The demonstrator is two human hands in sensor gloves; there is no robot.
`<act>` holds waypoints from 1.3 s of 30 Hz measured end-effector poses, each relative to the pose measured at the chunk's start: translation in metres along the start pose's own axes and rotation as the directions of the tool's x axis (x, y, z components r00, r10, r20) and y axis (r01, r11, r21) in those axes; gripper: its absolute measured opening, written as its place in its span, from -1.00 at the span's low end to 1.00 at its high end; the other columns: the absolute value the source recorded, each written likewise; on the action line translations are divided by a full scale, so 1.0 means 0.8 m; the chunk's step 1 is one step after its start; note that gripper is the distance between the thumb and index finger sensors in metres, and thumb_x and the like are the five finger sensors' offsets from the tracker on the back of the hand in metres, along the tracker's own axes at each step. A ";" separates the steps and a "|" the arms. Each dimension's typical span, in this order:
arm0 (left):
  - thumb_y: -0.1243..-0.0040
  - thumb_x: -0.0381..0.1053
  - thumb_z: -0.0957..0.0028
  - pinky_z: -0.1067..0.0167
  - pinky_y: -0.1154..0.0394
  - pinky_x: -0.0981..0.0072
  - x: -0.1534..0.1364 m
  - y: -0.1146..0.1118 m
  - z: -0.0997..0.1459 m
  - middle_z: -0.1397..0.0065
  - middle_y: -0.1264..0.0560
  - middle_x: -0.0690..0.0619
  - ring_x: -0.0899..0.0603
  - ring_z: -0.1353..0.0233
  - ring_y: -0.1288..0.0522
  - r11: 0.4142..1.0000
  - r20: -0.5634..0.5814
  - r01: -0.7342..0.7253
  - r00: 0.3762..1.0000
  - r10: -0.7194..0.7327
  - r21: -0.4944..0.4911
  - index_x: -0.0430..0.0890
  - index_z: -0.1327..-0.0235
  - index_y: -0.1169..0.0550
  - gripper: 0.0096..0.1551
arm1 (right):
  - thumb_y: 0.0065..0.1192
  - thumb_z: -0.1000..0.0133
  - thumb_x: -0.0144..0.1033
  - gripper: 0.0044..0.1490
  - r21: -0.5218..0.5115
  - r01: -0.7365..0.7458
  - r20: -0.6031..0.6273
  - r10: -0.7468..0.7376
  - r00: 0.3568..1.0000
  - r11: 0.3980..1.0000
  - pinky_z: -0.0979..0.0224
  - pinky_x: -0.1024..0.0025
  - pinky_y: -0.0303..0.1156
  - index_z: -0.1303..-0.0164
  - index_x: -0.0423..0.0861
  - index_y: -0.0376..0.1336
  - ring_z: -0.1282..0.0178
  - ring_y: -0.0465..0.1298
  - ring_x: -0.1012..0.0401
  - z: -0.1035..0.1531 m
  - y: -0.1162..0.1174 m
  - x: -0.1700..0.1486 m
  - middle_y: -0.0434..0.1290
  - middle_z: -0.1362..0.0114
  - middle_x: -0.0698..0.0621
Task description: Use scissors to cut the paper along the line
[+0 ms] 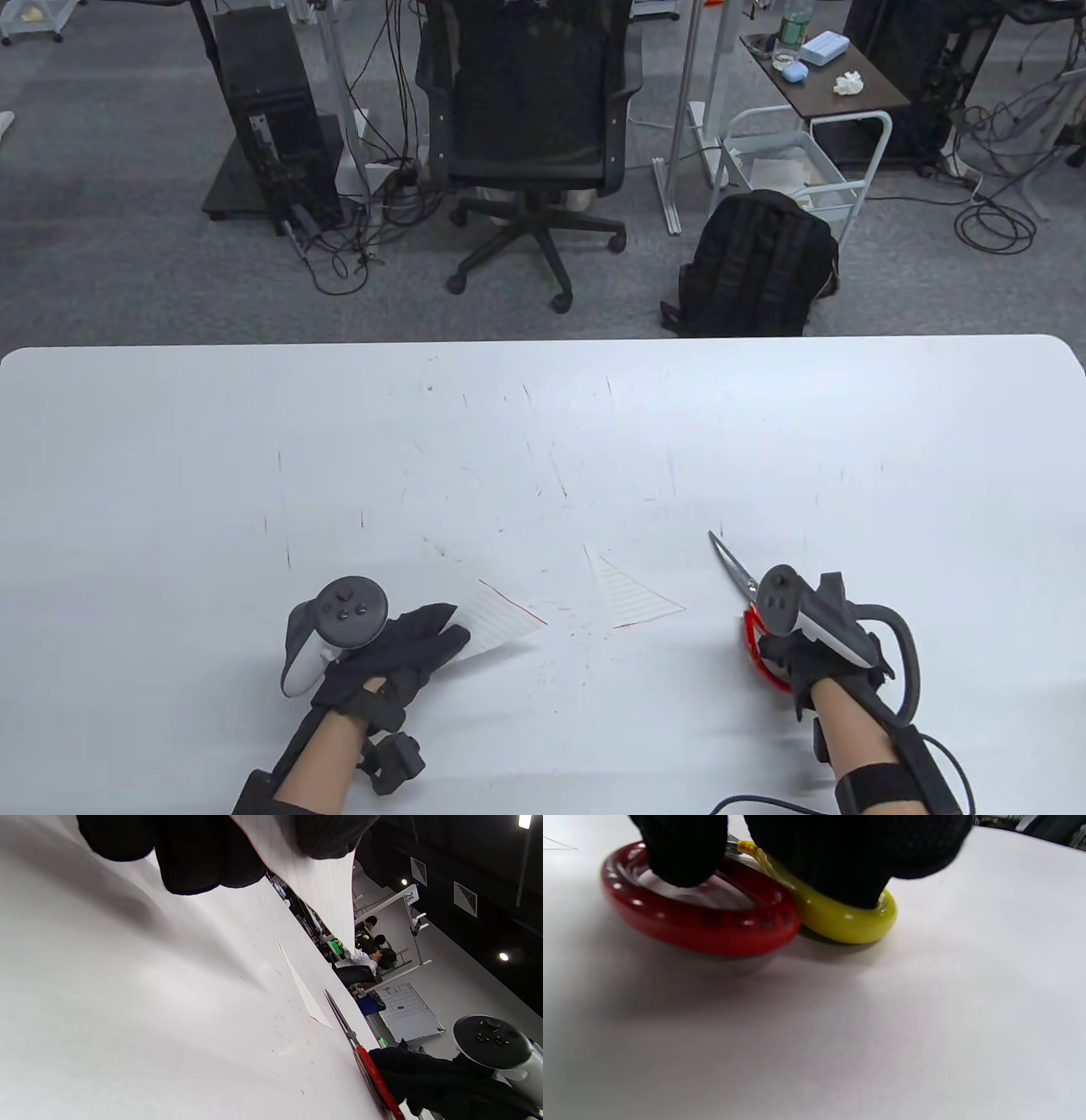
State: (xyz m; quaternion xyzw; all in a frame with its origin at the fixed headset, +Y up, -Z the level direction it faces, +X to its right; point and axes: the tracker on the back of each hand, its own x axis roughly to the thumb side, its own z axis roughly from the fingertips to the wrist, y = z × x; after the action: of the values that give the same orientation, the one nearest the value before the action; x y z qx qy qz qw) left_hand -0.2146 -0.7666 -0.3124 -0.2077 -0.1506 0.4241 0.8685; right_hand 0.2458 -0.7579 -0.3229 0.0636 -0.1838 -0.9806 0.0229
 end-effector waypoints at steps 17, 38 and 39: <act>-0.06 0.16 -0.31 -0.51 -0.10 -0.42 0.041 -0.020 -0.071 -0.72 0.02 -0.32 -0.48 -0.66 -0.10 0.832 -0.208 0.543 0.806 -0.555 -0.116 -0.09 -0.67 -0.14 -0.24 | 0.14 -0.23 0.02 0.00 -0.193 0.297 0.382 -0.207 0.900 0.935 -0.24 0.04 0.43 -0.61 -0.42 0.00 -0.23 0.50 -0.13 0.078 -0.064 0.008 0.27 -0.45 -0.40; 0.31 0.46 -0.29 -0.46 0.34 -0.63 0.040 0.019 0.059 -0.66 0.58 -0.22 -0.54 -0.63 0.54 0.520 -0.070 0.787 0.571 -0.818 0.332 0.01 -0.78 0.25 0.00 | -0.17 -0.28 0.28 0.10 -0.357 0.092 0.319 0.029 0.947 0.930 -0.53 -0.46 -0.32 -0.76 -0.22 -0.30 -0.67 -0.39 -0.34 0.064 -0.031 -0.026 -0.49 -0.72 -0.32; 0.33 0.47 -0.28 -0.46 0.36 -0.63 0.040 0.016 0.059 -0.65 0.61 -0.20 -0.52 -0.62 0.57 0.494 -0.076 0.804 0.544 -0.836 0.330 0.04 -0.77 0.29 0.00 | -0.18 -0.26 0.31 0.13 -0.348 0.066 0.309 0.048 0.950 0.935 -0.51 -0.46 -0.39 -0.76 -0.17 -0.37 -0.66 -0.47 -0.31 0.065 -0.030 -0.026 -0.56 -0.71 -0.28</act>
State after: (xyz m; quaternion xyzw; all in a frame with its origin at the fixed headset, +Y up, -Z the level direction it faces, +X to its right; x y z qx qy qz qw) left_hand -0.2253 -0.7231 -0.2751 0.0560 -0.1994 -0.0121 0.9782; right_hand 0.2594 -0.7154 -0.2813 -0.0969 -0.0052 -0.9953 -0.0001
